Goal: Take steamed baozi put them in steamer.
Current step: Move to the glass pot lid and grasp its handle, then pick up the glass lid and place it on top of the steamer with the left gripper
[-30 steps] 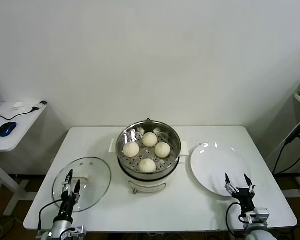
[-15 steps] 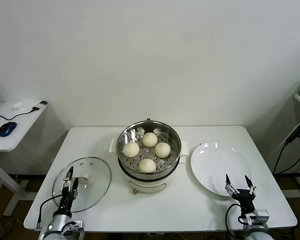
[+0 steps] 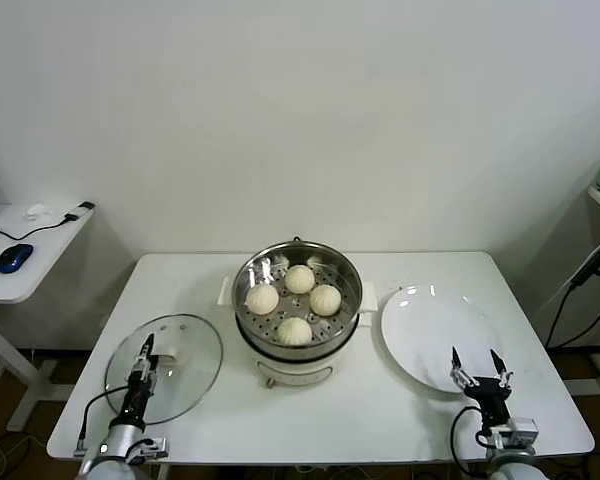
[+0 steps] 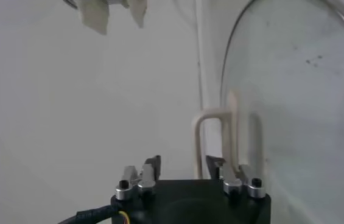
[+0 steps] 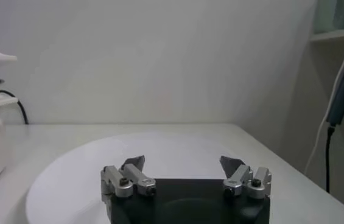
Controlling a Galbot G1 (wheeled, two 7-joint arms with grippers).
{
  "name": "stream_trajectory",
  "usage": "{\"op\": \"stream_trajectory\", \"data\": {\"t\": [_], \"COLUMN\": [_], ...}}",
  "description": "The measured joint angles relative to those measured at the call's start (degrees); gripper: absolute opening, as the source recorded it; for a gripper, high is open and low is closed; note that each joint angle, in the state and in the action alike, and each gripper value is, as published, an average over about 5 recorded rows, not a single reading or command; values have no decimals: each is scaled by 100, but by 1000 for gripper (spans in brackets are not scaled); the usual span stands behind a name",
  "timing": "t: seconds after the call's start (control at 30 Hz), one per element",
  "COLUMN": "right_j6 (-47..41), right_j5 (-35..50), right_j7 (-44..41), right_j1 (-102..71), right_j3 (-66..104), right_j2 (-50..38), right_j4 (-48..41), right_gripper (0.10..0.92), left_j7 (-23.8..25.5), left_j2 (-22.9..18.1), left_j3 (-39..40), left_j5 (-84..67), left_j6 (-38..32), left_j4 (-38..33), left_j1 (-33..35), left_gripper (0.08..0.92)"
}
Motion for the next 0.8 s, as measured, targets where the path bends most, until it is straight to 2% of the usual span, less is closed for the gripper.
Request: {"op": "stream_trajectory", "data": {"t": [0.4, 0.6, 0.8], "right_j6": [-173, -310, -496], "right_j5": [-145, -328, -513], "right_j7": [-33, -158, -181], "right_j1": [0, -62, -146], "right_j3": [-7, 6, 39], "right_j2": [-8, -81, -143], "right_j4": [129, 261, 445], "right_gripper": [823, 823, 823], "left_j7": [22, 347, 970], "left_j2": [23, 139, 350], "left_j3": [-50, -154, -336], "left_j5": [-120, -478, -984], "left_j6": [-38, 159, 572], "left_j4": [-53, -696, -1701], "left_j1": [37, 247, 466], "left_gripper": [160, 136, 136]}}
